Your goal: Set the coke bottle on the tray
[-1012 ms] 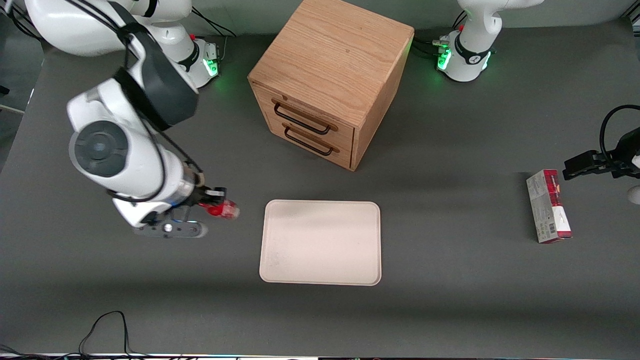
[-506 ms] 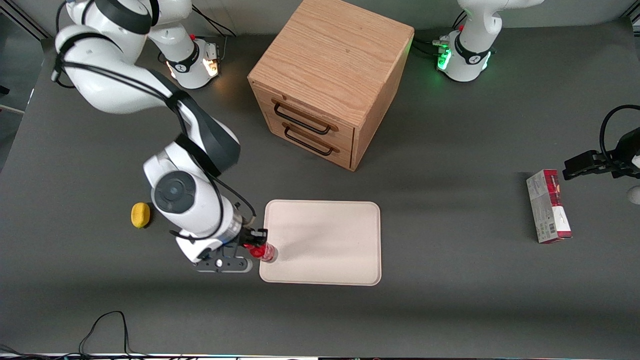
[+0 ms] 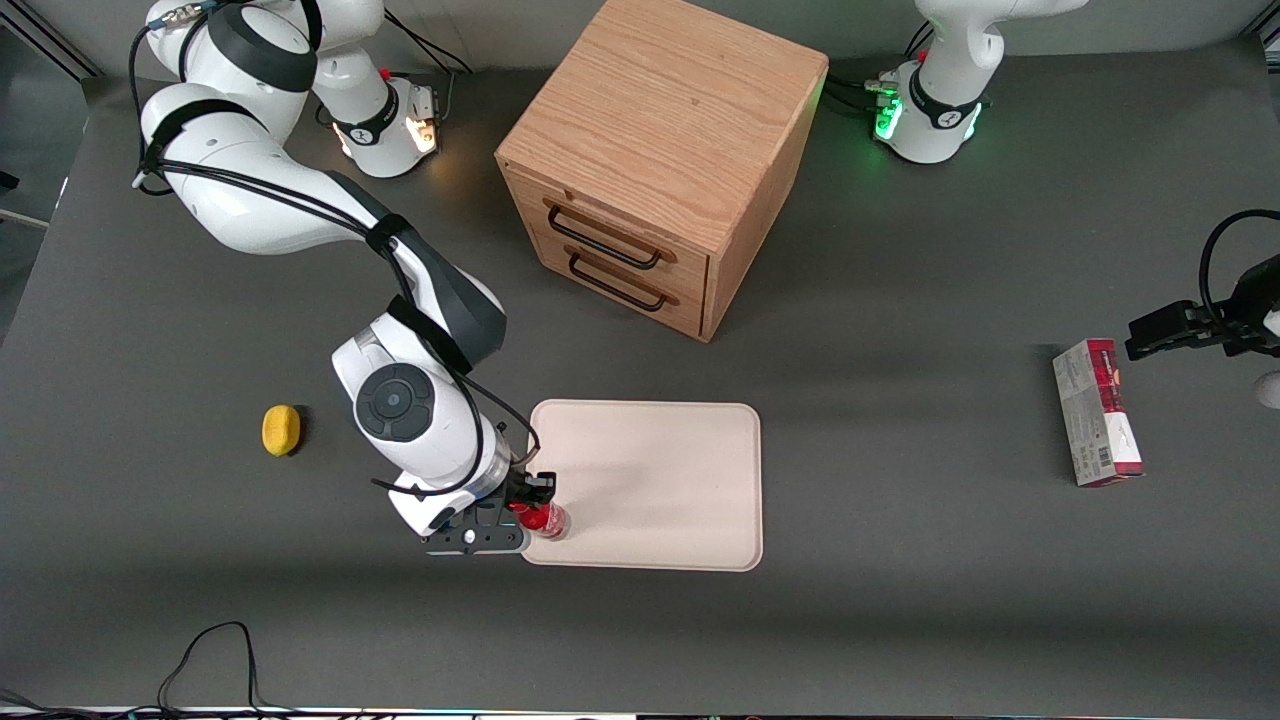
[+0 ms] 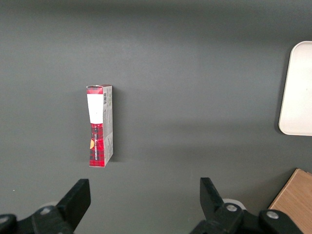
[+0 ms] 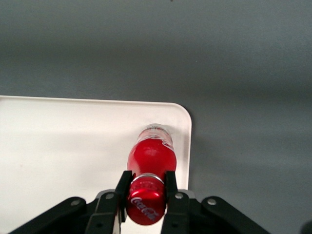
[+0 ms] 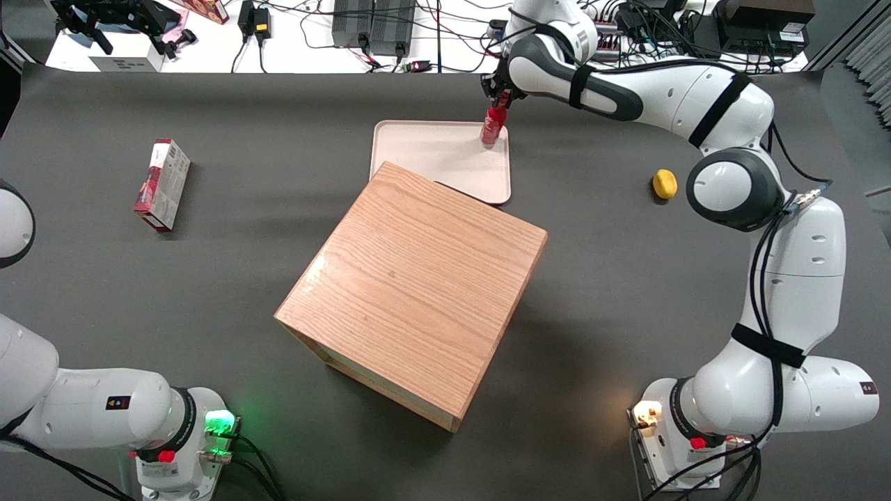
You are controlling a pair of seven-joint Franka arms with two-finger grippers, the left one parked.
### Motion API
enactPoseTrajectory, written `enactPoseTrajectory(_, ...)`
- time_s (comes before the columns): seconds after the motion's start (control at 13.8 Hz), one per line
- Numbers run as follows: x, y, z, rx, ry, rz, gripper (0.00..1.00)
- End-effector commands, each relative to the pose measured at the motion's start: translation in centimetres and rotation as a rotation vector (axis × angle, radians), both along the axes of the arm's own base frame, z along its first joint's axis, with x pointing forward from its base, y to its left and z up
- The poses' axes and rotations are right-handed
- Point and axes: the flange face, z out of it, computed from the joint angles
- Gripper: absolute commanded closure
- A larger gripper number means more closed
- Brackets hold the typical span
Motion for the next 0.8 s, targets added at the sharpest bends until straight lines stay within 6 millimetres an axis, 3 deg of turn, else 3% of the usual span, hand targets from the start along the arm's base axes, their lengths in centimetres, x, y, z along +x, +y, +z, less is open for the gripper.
enactPoseTrajectory(0.0, 0.1, 0.0, -0.3, -0.050, -0.038, -0.011, 0.00)
enactPoseTrajectory(0.22, 0.2, -0.3, 0.4, -0.052, -0.048, -0.015, 0.00)
enactPoseTrajectory(0.36, -0.6, -0.3, 3.6, -0.055, -0.063, -0.017, 0.00)
enactPoseTrajectory(0.51, -1.6, -4.4, 6.7, -0.063, -0.017, -0.105, 0.00)
enactPoseTrajectory(0.58, -2.5, -6.5, 9.2, -0.047, -0.001, -0.109, 0.00)
enactPoseTrajectory(0.72, -5.7, -12.0, 13.8, -0.063, 0.044, -0.051, 0.00)
